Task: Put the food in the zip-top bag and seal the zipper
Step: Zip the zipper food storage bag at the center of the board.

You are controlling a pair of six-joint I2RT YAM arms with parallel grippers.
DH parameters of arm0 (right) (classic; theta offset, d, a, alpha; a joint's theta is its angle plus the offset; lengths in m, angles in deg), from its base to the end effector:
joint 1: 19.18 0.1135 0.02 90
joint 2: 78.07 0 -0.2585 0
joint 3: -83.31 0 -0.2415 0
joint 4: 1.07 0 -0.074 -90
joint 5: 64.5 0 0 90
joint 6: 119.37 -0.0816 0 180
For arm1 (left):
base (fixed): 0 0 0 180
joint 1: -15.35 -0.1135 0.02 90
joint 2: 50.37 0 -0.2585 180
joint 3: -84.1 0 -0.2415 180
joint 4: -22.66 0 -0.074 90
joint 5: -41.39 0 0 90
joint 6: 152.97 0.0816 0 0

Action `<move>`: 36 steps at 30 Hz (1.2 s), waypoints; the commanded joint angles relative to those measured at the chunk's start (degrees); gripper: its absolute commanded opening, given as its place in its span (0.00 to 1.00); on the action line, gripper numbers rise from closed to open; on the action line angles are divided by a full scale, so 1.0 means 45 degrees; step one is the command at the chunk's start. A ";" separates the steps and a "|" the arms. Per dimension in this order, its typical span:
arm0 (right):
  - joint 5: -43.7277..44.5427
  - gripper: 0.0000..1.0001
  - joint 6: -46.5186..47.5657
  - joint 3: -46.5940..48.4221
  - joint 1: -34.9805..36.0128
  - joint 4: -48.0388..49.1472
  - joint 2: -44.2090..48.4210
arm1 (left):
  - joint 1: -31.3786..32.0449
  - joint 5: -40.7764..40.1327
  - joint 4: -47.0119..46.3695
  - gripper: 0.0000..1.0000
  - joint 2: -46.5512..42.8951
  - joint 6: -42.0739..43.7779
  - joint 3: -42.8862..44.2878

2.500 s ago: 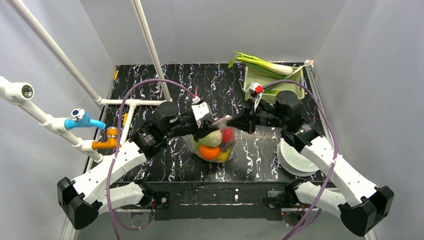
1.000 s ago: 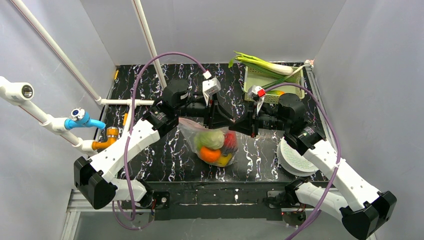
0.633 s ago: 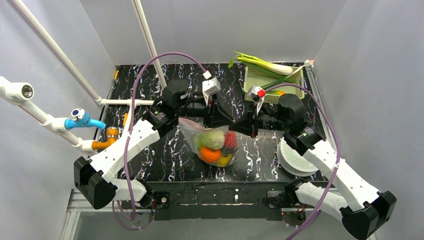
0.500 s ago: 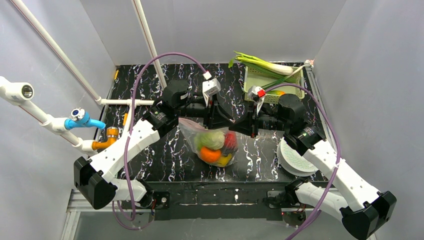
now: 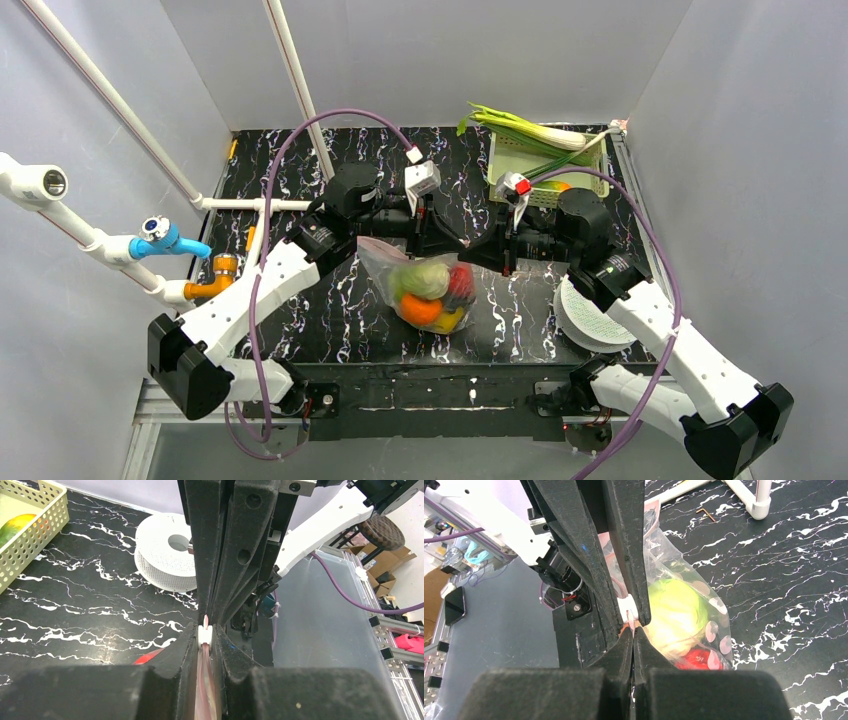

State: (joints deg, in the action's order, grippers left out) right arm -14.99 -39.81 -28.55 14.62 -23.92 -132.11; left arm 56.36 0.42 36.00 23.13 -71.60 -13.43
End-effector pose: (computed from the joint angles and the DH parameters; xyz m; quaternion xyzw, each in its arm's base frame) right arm 0.1674 0.1758 0.3609 -0.3648 0.6517 0.4733 0.4670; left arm 0.1952 -0.2514 0.3893 0.4569 0.5623 -0.5358 0.4335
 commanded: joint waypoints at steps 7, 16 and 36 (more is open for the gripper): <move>0.1997 0.01 -0.0954 -0.0173 -0.0031 0.1065 0.0334 | -0.0019 -0.0509 0.0343 0.00 -0.1105 0.0750 -0.0476; 0.6509 0.01 -0.2674 -0.1461 -0.0042 0.1735 0.1629 | -0.0014 -0.1938 0.1358 0.00 -0.1722 0.1607 -0.0662; 1.4635 0.01 -0.3140 -0.1012 -0.0154 -0.1001 0.2426 | -0.0024 -0.5548 0.2220 0.00 -0.3261 0.3664 -0.1127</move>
State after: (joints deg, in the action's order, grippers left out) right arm 32.96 -54.65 -35.80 15.84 -24.05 -122.64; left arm 56.52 -22.07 44.87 12.37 -57.45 -18.52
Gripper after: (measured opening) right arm 0.022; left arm 0.118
